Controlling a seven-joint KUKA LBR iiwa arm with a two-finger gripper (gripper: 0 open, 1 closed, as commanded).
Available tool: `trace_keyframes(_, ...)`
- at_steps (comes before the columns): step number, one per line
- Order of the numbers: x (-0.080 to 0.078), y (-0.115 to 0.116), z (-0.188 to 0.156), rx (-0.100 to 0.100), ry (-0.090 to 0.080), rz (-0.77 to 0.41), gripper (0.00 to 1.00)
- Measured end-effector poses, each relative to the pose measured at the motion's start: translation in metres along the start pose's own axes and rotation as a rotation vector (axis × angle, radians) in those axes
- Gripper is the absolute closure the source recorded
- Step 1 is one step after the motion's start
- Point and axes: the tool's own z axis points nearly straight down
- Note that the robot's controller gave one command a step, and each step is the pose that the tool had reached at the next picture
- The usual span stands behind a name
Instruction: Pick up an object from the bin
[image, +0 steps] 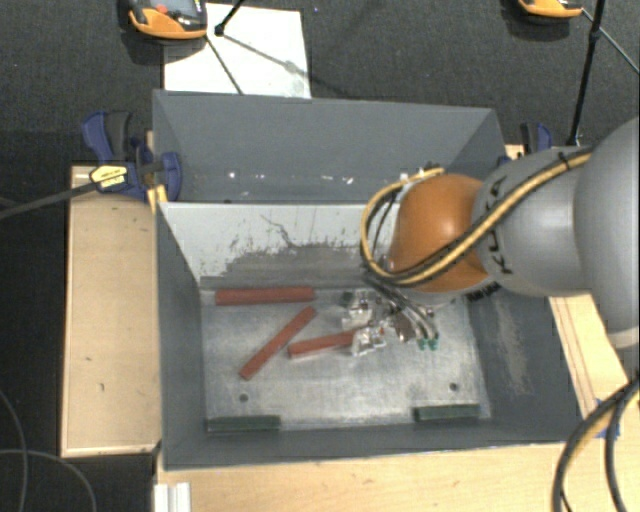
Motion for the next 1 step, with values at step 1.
trace_keyframes(1,-0.0223,-0.0014,-0.1876,0.001,0.008,0.005,1.0)
